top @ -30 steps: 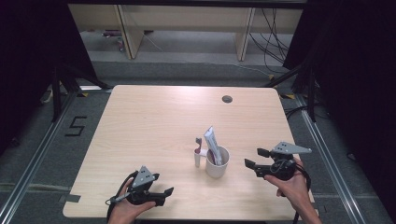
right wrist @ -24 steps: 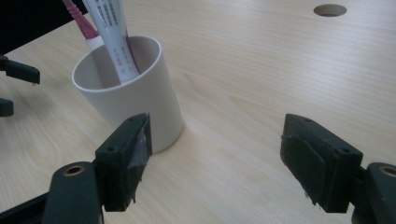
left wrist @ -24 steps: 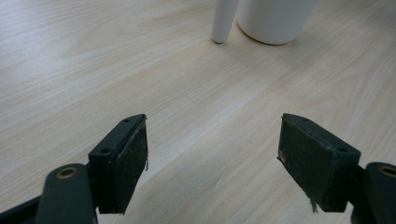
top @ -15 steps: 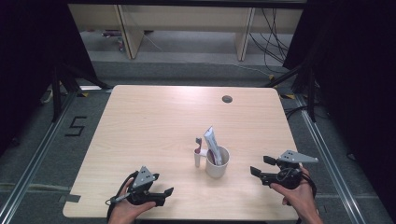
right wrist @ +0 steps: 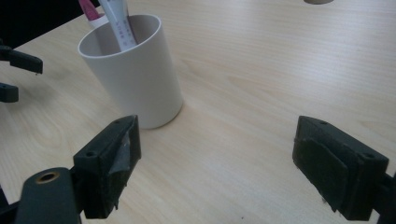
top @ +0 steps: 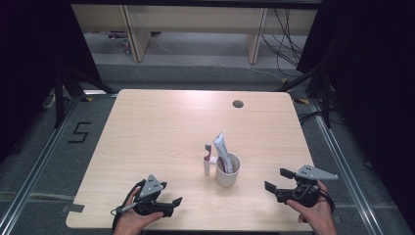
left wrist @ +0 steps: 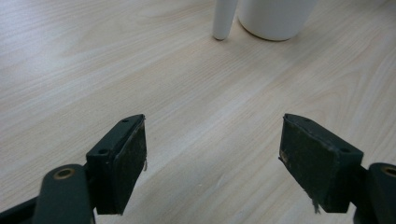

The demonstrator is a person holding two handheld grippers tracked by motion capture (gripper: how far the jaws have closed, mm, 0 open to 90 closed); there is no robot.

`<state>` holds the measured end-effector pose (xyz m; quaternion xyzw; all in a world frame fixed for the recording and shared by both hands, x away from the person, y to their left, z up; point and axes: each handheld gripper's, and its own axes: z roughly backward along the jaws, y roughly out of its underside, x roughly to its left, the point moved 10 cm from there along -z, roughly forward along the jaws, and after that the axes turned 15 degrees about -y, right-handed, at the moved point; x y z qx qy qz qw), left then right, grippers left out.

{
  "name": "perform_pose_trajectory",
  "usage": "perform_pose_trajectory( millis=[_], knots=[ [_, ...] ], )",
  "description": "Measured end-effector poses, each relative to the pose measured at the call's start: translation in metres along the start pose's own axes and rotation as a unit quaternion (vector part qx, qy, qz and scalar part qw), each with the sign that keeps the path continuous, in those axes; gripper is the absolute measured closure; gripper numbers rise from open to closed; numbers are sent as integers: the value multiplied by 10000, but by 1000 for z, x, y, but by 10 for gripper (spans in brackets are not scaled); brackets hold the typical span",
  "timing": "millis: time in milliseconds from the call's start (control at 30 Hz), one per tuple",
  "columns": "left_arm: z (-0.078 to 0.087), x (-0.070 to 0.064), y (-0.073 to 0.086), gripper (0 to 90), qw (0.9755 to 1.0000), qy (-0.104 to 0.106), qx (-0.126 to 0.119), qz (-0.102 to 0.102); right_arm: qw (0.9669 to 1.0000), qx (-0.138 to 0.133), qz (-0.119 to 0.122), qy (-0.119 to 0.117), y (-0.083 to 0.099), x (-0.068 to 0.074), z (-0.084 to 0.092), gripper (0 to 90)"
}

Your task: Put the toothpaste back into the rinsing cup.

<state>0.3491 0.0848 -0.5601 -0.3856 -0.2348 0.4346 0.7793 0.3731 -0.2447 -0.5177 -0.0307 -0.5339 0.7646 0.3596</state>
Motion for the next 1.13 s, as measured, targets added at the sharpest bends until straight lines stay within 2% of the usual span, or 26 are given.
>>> perform_pose_trajectory(
  millis=[33,67,100,133,167,200,233,267,300,333,367,400,433,467,533,567,600,633,700,733,833,900,1000,1033,1067,1133],
  knots=[
    [0,0,0,222,10000,4,-3,14,9999,67,141,20,1,-1,1,162],
    [0,0,0,221,10000,7,4,16,9999,130,103,31,4,1,1,162],
    [0,0,0,220,10000,8,2,13,9997,128,203,49,5,0,0,160],
    [1,1,1,217,10000,12,40,-78,9994,154,289,102,6,0,0,159],
    [1,1,1,213,9999,28,53,-105,9996,203,184,66,9,3,0,159],
    [0,-1,0,209,10000,30,4,-5,9992,224,321,96,10,1,1,159],
    [1,1,1,206,9999,25,44,-95,9994,204,262,70,11,3,-1,158],
    [0,0,1,205,10000,11,21,-52,9994,278,225,36,14,4,-1,158],
    [0,1,1,203,9999,0,45,-114,9995,288,127,53,17,5,-2,158],
    [0,0,1,200,10000,21,32,-86,9992,308,233,46,17,5,-2,158],
    [0,-1,0,197,10000,60,13,-45,9991,407,94,56,21,7,-2,158],
    [0,-2,0,195,10000,37,3,-26,9988,403,255,91,22,5,-2,158],
    [0,-2,0,193,10000,51,-8,-24,9986,516,35,57,26,9,-1,158],
    [0,-2,0,189,10000,61,-21,-42,9986,498,174,93,26,8,-2,158],
    [0,-2,0,184,10000,68,-15,-69,9982,586,55,85,31,11,-2,159],
    [0,-2,0,182,10000,46,-18,-73,9976,647,226,71,32,9,-1,159],
    [-1,-2,1,178,9999,77,6,-134,9978,654,13,66,34,12,0,158],
    [-1,-2,1,170,9999,53,30,-134,9979,627,169,74,34,10,0,159],
    [-2,-5,0,167,10000,85,-12,-22,9974,690,180,91,36,8,1,158],
    [-1,-2,2,167,9998,22,60,-175,9974,687,191,91,37,8,0,158],
    [-2,-3,2,164,9999,31,15,-139,9973,726,18,58,41,12,-1,159],
    [-2,-4,1,164,10000,72,-6,-65,9967,794,145,81,41,11,0,159],
    [-2,-4,2,164,9999,60,8,-121,9967,792,197,19,42,10,-1,159],
    [-2,-4,2,164,9999,57,13,-125,9967,799,140,-1,42,11,-1,159],
    [-2,-4,2,164,9999,51,9,-128,9966,792,205,126,42,8,1,159],
    [-3,-4,2,164,9999,50,3,-116,9965,828,41,119,44,9,1,159]
  ],
)
